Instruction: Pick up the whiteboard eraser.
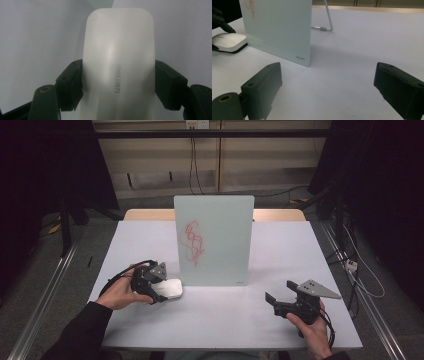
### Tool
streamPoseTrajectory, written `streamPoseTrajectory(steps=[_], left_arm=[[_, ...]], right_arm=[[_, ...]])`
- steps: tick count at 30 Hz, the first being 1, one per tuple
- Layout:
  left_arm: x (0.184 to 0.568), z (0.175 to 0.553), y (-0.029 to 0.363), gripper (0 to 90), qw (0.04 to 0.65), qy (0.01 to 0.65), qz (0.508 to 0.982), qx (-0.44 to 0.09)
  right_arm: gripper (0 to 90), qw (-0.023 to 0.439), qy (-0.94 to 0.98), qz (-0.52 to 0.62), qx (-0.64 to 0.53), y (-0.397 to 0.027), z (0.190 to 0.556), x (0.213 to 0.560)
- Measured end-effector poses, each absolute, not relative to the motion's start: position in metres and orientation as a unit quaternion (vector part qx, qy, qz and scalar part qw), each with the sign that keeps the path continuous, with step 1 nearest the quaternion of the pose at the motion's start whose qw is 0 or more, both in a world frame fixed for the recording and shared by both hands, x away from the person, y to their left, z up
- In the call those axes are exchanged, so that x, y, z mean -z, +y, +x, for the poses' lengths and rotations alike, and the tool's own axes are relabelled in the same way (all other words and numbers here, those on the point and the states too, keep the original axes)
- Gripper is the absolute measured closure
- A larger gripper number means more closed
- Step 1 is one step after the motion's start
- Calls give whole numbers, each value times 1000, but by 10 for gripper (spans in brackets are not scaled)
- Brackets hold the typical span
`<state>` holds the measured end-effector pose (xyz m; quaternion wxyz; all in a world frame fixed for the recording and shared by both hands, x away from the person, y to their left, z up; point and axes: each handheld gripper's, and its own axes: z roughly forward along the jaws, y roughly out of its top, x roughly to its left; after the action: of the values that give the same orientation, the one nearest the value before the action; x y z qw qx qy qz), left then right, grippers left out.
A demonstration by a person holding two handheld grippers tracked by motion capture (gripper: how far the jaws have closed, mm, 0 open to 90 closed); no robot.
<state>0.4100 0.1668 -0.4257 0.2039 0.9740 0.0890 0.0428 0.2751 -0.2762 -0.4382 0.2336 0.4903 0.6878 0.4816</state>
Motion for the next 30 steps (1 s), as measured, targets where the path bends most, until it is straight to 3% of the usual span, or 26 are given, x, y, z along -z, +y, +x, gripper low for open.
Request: streamPoseTrajectory(steps=[30], left_arm=[[416, 395, 177, 310, 270, 123, 955, -13]], right_arm=[[82, 232, 687, 492, -483, -276, 275, 438]])
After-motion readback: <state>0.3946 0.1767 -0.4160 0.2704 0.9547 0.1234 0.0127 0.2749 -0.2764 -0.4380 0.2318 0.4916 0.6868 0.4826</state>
